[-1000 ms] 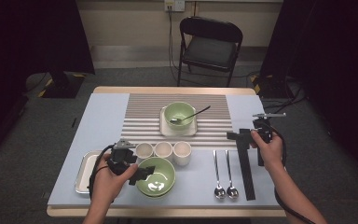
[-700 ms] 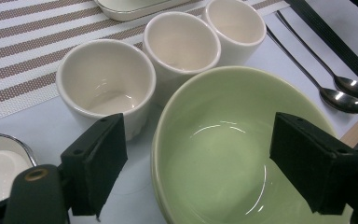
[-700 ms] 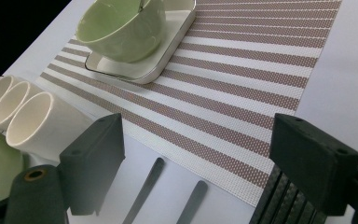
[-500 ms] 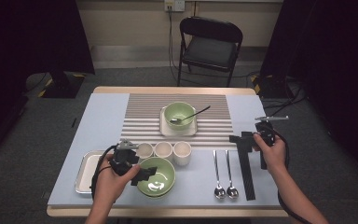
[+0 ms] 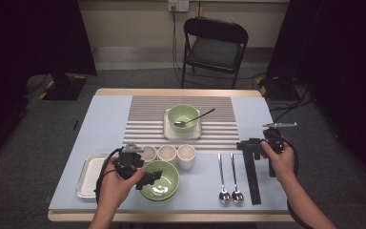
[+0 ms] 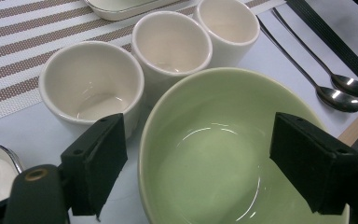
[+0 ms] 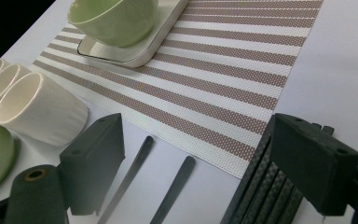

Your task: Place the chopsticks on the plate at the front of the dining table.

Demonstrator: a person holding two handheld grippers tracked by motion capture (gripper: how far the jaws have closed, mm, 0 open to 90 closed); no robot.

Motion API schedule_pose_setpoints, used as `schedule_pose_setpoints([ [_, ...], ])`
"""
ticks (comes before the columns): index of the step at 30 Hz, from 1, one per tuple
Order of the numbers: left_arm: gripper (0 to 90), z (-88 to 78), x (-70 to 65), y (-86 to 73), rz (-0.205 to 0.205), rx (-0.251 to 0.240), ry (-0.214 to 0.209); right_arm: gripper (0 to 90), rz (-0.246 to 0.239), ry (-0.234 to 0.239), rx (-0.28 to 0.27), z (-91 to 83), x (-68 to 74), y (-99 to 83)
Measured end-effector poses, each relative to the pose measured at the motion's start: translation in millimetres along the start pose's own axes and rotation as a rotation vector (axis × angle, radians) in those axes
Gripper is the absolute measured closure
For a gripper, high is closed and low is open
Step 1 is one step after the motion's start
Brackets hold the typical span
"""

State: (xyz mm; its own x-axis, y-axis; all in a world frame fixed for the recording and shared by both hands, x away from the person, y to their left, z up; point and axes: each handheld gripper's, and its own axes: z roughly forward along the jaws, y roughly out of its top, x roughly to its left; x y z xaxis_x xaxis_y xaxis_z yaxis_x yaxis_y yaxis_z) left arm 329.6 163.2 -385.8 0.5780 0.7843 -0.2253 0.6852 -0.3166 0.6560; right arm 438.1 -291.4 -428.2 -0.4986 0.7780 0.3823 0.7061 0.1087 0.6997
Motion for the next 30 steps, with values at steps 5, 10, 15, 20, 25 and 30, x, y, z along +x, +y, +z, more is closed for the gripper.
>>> schedule_pose_setpoints([
  [5, 18.4, -1.3, -0.3, 0.3, 0.001, -0.004, -0.003, 17.2, 0.000, -0.009, -0.002, -3.7, -3.8, -3.6],
  [10, 18.4, -1.7, -0.1, 0.3, -0.003, -0.004, -0.002, 18.0, 0.008, -0.021, 0.002, -6.8, -7.9, -7.3],
  [15, 18.4, -1.0, -0.2, -0.3, -0.008, -0.001, -0.004, 18.0, 0.009, -0.028, 0.006, -9.6, -10.4, -9.7],
  [20, 18.4, -0.3, 0.5, -1.0, -0.006, 0.002, -0.001, 18.0, 0.003, -0.036, 0.008, -12.1, -13.7, -13.8],
  [25, 18.4, 1.1, 0.6, -1.3, -0.005, 0.010, 0.004, 17.8, 0.004, -0.045, 0.017, -13.6, -15.4, -17.5],
  [30, 18.5, 1.1, 1.2, -1.5, -0.005, 0.012, 0.007, 18.0, 0.002, -0.053, 0.020, -14.1, -18.4, -21.1],
])
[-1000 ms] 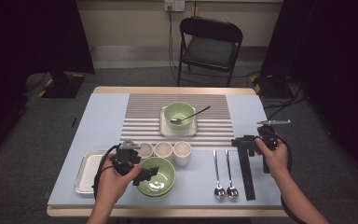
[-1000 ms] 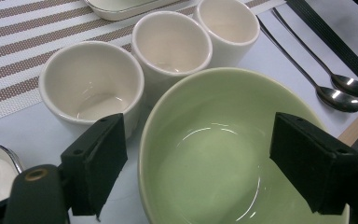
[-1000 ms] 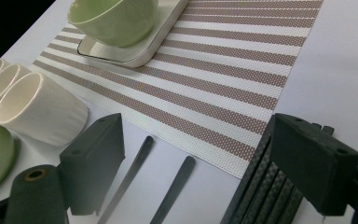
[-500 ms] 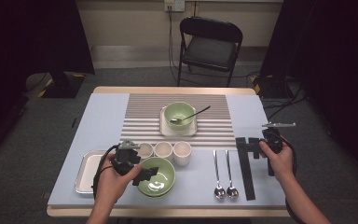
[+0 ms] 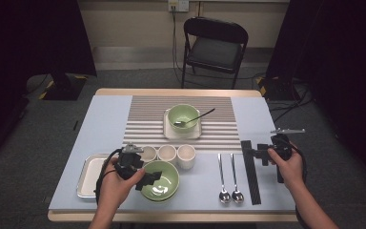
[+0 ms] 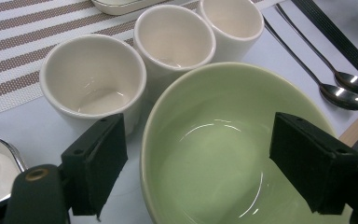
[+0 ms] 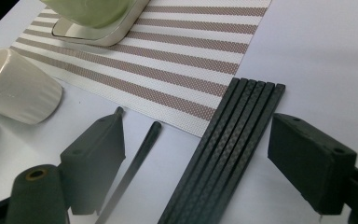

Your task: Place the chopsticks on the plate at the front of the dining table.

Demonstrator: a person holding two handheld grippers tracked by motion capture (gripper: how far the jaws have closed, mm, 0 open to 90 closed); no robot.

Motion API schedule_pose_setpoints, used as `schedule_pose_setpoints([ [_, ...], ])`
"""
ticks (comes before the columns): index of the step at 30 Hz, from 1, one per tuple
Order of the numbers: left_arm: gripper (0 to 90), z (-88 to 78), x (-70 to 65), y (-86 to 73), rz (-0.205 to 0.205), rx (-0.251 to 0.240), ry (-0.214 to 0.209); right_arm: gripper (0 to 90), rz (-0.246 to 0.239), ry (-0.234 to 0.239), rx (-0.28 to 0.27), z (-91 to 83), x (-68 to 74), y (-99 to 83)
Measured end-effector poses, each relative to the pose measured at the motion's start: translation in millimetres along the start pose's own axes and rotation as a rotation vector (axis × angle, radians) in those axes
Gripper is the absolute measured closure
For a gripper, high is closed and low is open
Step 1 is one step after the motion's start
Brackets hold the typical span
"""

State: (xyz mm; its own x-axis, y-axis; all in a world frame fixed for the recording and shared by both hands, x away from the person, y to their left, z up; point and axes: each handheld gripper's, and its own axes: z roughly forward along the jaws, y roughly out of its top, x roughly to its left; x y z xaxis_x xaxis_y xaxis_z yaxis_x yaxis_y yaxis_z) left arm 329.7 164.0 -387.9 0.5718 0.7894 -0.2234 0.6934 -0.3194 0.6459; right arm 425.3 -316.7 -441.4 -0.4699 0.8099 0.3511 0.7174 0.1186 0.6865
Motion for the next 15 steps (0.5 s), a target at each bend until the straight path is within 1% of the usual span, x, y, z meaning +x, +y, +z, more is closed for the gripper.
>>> schedule_pose_setpoints([
  [8, 18.5, -1.2, -0.3, 0.4, 0.001, -0.005, -0.002, 18.5, 0.005, -0.006, 0.005, -0.6, -2.0, -3.0],
  [10, 18.5, -1.2, -0.6, 0.3, 0.005, -0.004, 0.002, 18.8, -0.001, -0.010, 0.000, -1.2, -3.2, -3.5],
  [15, 18.6, -1.6, -1.5, 0.7, 0.004, -0.007, 0.006, 19.2, -0.010, -0.024, 0.014, -2.4, -5.7, -6.0],
])
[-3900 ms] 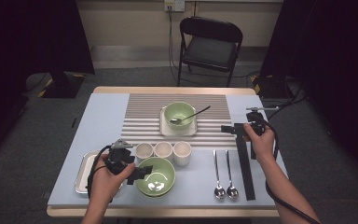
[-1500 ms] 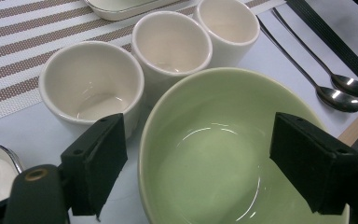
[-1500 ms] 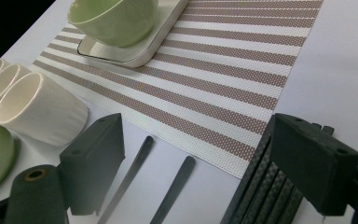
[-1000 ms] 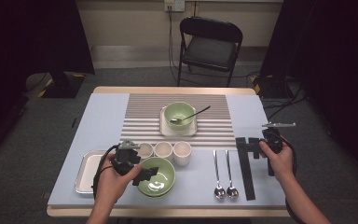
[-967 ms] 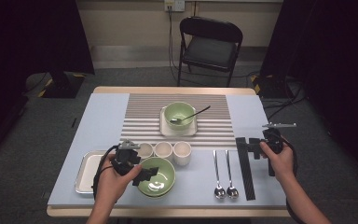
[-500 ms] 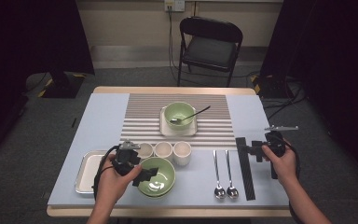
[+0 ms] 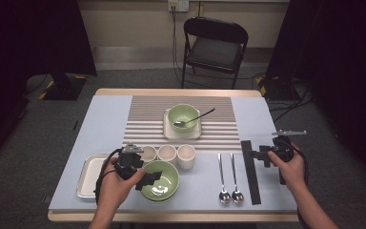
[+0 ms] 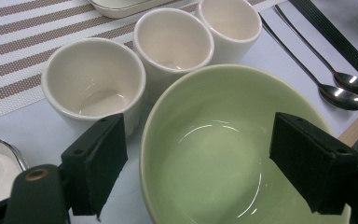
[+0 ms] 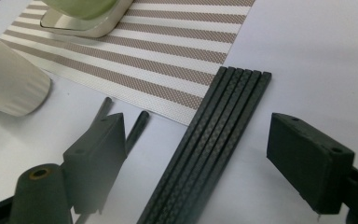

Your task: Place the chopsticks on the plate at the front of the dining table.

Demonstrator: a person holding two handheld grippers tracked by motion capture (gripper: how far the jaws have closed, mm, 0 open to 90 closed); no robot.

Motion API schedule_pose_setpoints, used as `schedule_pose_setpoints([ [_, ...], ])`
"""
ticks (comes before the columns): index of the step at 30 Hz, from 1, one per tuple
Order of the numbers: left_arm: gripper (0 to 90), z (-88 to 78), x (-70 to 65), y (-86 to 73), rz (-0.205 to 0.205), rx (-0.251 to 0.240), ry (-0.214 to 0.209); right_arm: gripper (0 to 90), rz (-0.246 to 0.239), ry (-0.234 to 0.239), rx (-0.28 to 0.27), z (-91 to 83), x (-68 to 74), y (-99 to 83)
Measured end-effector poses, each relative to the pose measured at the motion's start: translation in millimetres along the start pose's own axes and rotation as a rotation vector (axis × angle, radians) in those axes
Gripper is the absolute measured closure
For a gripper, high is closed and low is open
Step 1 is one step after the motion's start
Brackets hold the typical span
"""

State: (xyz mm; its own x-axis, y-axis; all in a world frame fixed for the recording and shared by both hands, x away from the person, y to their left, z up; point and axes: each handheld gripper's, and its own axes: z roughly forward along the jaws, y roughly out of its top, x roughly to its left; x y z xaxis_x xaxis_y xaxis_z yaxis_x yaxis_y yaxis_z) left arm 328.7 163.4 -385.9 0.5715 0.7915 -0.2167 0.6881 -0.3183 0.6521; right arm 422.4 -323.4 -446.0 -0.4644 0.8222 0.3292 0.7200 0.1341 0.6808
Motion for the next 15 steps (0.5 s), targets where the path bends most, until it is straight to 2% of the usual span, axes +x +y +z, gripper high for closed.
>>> schedule_pose_setpoints([
  [9, 18.5, -0.2, 0.5, 0.1, 0.002, 0.002, 0.001, 22.8, -0.019, -0.026, 0.019, 2.2, -3.8, -5.9],
  [11, 18.6, 0.1, 1.0, 0.0, 0.004, 0.005, 0.001, 23.9, -0.005, -0.031, 0.024, 2.3, -4.5, -6.9],
  [15, 18.6, 0.3, 0.8, 0.2, 0.002, 0.003, -0.002, 24.5, -0.006, -0.040, 0.027, 2.0, -7.2, -7.8],
])
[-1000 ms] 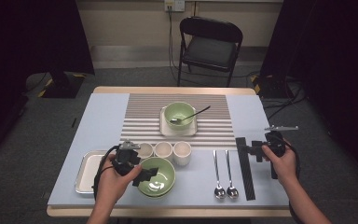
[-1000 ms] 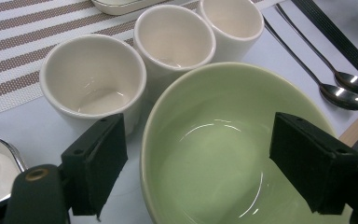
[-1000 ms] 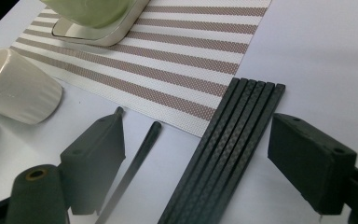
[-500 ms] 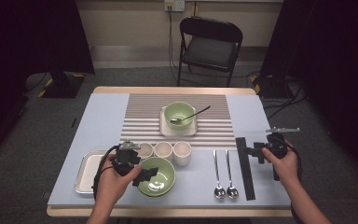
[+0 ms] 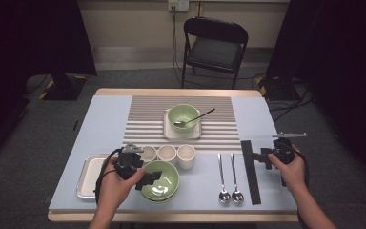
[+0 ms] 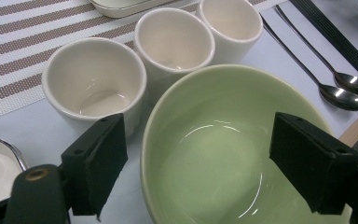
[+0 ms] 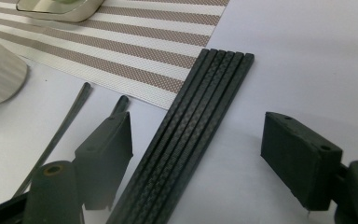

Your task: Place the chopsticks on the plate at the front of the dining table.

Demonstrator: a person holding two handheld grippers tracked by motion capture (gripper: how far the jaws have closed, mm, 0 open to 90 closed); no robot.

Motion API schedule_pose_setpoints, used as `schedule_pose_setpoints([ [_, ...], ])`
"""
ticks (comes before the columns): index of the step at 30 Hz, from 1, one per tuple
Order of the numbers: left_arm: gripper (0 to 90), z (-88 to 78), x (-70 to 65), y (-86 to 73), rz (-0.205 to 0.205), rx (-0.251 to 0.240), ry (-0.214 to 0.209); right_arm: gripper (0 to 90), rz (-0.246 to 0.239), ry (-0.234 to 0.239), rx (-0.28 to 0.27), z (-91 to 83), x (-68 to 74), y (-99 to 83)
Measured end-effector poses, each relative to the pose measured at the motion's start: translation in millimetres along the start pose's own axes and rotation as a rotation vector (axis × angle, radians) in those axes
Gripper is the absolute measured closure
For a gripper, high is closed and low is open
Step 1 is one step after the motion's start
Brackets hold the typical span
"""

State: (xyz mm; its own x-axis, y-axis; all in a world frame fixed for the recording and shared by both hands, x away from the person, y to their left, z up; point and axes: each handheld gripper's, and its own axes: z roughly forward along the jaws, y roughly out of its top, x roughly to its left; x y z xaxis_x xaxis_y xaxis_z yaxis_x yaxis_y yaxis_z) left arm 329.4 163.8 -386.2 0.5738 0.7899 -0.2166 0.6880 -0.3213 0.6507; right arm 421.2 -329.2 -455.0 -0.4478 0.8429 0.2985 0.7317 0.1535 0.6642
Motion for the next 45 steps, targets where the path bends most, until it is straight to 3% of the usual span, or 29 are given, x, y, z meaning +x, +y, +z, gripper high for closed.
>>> schedule_pose_setpoints([
  [21, 18.8, -0.6, 0.4, 0.1, -0.003, -0.002, -0.001, 40.0, -0.042, -0.088, 0.038, 3.0, -2.1, -4.9],
  [30, 18.8, -1.5, -0.1, 0.0, -0.002, -0.002, -0.001, 42.0, -0.096, -0.138, 0.049, 4.7, 4.0, -6.4],
  [45, 19.0, -2.0, -0.8, -0.1, -0.002, -0.004, 0.004, 44.5, -0.113, -0.154, 0.054, 5.0, 5.0, -6.2],
])
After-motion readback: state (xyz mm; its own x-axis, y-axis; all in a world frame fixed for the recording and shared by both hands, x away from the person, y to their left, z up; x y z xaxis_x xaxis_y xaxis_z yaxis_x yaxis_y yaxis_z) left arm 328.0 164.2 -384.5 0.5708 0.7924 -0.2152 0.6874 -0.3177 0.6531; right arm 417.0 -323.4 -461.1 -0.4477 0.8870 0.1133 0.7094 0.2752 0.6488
